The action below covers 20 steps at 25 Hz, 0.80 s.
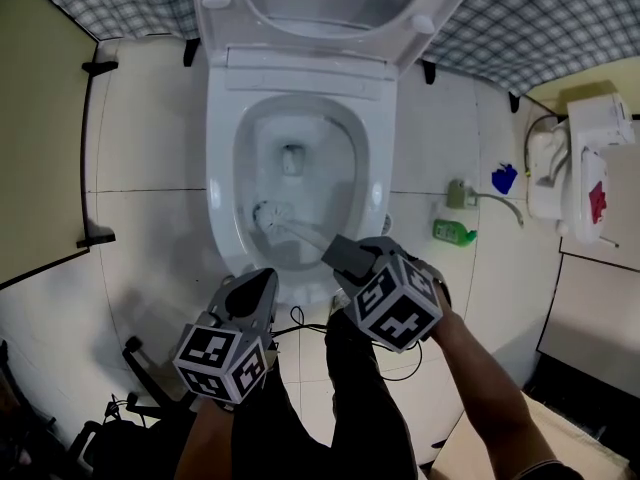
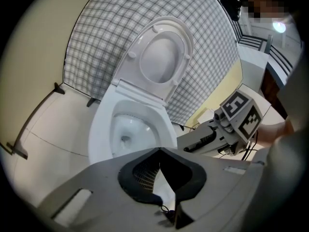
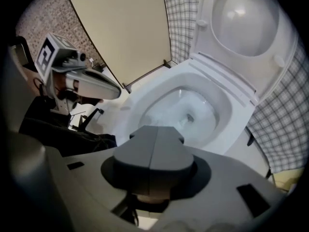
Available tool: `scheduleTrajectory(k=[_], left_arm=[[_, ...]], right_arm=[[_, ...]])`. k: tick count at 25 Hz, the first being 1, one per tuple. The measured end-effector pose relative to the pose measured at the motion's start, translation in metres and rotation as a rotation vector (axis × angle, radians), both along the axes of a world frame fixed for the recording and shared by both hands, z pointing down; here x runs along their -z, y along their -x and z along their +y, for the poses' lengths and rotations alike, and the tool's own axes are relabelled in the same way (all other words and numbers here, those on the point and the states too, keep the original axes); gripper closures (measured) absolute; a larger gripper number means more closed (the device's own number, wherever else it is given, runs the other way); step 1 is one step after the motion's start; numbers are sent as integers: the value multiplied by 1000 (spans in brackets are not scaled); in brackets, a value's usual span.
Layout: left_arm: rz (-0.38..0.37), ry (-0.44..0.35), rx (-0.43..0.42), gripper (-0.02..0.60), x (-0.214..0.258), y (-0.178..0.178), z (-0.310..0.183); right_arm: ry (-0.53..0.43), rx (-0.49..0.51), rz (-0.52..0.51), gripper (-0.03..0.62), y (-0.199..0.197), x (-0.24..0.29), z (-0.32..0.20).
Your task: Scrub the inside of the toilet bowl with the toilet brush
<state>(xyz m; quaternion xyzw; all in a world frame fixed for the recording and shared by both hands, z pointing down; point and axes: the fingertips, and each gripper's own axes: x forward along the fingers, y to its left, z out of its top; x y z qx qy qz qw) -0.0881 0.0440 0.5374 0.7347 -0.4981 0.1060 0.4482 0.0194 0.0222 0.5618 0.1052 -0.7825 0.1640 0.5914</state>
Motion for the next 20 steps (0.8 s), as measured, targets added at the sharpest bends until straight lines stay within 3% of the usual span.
scheduleTrajectory(k=[4, 10, 16, 20], left_arm=[[-11, 3, -8, 572, 0, -1, 1], [-12, 8, -11, 572, -1, -4, 3], [-15, 11, -21, 572, -3, -6, 5], [-19, 15, -16, 572, -6, -2, 5]], right_arm=[[-6, -26, -85, 422, 20, 3, 8], [-82, -159, -150, 422, 41, -7, -39], [-307, -197, -160, 426, 62, -7, -87], [-379, -260, -123, 428, 50, -9, -109]])
